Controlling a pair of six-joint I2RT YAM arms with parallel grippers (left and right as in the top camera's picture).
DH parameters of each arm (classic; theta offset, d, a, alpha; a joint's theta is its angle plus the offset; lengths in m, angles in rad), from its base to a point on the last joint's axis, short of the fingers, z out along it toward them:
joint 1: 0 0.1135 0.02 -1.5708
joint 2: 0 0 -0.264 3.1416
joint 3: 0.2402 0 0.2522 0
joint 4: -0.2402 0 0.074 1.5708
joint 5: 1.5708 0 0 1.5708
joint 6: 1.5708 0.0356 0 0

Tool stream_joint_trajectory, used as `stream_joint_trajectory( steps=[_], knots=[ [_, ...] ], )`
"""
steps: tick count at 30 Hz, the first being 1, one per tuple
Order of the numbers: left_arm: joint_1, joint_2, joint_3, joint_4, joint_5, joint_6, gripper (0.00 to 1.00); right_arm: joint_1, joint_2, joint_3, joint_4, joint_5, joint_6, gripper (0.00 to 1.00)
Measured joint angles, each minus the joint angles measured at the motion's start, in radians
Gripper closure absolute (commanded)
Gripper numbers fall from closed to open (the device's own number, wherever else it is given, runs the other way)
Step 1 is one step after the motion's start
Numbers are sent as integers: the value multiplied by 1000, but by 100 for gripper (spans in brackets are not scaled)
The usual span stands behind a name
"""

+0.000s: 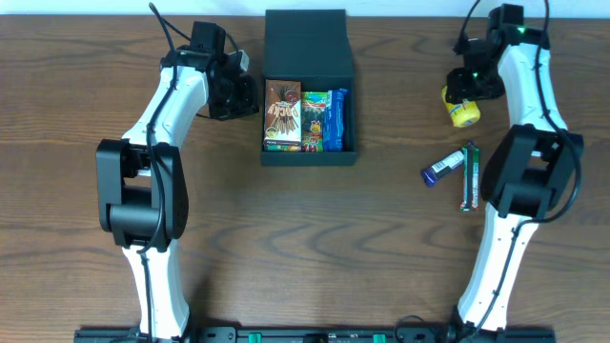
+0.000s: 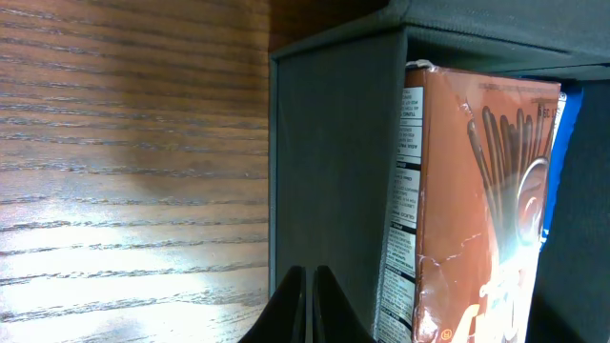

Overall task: Pack container
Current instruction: 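Lift the Mentos bottle upright with the right gripper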

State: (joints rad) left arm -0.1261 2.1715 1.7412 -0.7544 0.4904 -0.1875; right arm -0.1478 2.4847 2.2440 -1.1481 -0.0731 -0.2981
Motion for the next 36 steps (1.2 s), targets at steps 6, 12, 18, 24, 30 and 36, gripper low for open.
stream_joint_trajectory(
  steps=[6, 12, 18, 24, 30, 36],
  knots=[
    [0, 0, 0, 0, 0, 0, 94, 24, 1, 0, -8, -3, 0, 47],
    [0, 0, 0, 0, 0, 0, 94, 26, 2, 0, -17, -7, 3, 40],
    [0, 0, 0, 0, 0, 0, 94, 32, 48, -4, -32, -19, 6, 29],
    [0, 0, 0, 2, 0, 0, 94, 36, 58, -6, -29, -21, 6, 41],
    [0, 0, 0, 2, 0, 0, 94, 36, 58, -6, -29, -21, 10, 45],
    [0, 0, 0, 2, 0, 0, 94, 36, 58, -6, -28, -21, 34, 45]
  ],
)
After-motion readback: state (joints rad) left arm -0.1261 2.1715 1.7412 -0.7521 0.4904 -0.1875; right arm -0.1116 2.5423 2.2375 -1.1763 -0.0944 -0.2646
